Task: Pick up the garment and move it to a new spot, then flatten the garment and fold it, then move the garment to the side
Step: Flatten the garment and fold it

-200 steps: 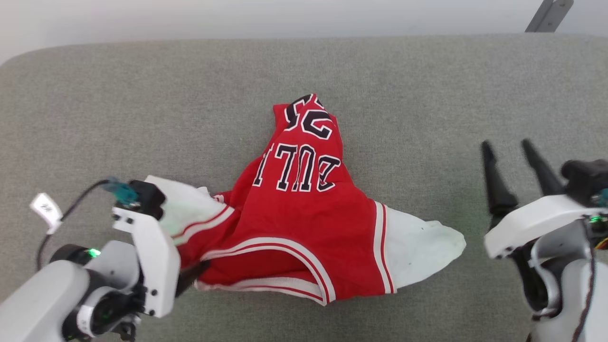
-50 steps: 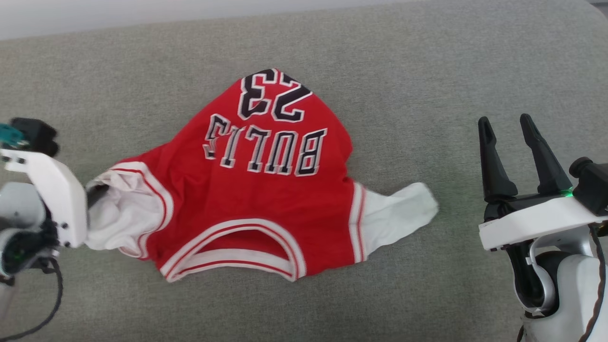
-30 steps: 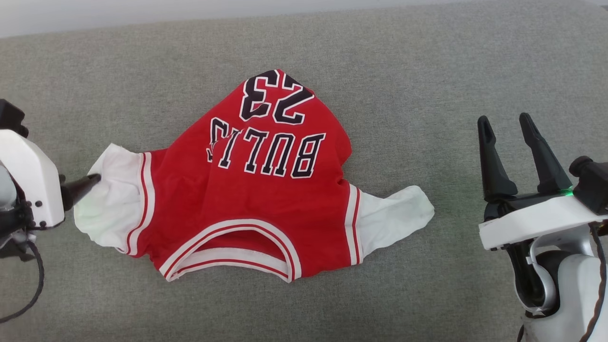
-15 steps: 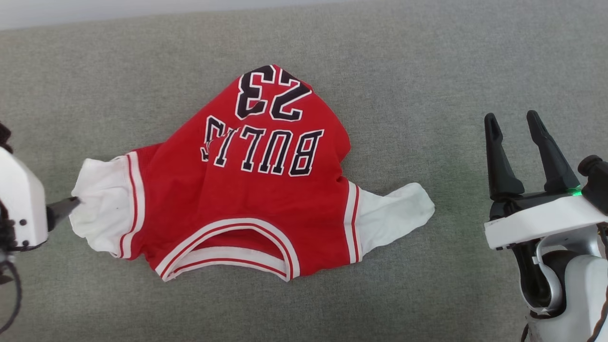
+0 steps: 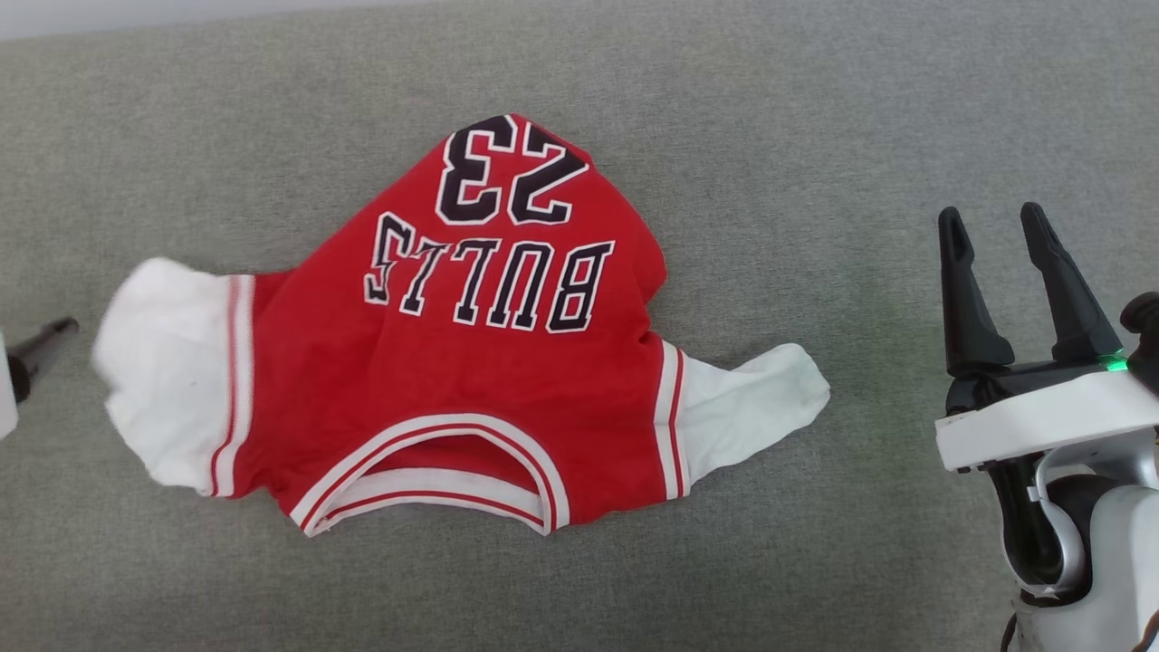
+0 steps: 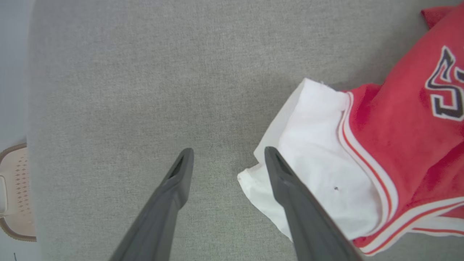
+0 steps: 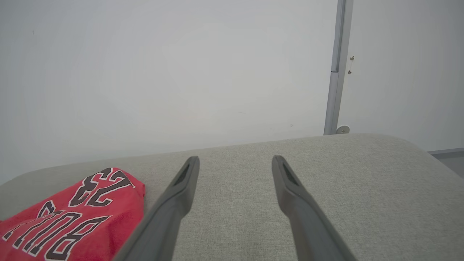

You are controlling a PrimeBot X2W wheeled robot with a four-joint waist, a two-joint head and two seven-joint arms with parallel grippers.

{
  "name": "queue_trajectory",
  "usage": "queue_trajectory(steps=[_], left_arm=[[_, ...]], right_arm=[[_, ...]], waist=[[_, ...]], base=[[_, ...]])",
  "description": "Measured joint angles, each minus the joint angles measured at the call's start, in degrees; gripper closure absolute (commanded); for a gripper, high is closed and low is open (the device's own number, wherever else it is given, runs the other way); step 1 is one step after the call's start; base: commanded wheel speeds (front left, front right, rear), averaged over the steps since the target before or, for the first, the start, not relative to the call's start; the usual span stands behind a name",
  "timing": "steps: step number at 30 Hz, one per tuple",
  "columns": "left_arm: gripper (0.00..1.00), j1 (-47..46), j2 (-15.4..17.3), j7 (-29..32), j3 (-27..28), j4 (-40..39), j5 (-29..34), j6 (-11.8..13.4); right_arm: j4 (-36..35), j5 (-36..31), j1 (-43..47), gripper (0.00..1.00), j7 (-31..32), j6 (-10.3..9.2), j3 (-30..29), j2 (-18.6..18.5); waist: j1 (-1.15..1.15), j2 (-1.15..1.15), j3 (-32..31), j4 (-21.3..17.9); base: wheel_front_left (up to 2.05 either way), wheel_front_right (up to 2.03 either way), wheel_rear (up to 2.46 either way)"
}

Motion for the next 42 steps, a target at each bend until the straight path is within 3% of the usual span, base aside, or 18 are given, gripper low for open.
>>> queue_trajectory(steps=[9,17,28,42], left_arm=[[0.00,1.1,2.0,-1.6,2.4,-6.3,-0.8,0.1],[0.00,3.4,1.9,0.3,0.2,-8.3,-1.4,0.2],[0.00,-0.3,-3.6,-0.3,-4.4,4.5,0.1,-3.6],[0.00,-6.5,-8.6,1.5,-7.6,15.8,0.3,-5.8]], right_arm=[[-0.4,0.0,0.0,0.00,0.1,0.00,-0.1,0.0],[-1.0,0.0,-0.2,0.00,0.3,0.00,-0.1,0.0],[-1.7,0.1,-1.5,0.00,0.5,0.00,0.4,0.0],[-1.7,-0.1,-1.5,0.00,2.2,0.00,0.7,0.0]], waist=[[0.00,0.00,0.3,0.9],[0.00,0.00,1.1,1.2],[0.00,0.00,3.7,-0.1],[0.00,0.00,4.2,-0.3]], base=[[0.00,0.00,0.00],[0.00,0.00,0.00],[0.00,0.00,0.00],[0.00,0.00,0.00]])
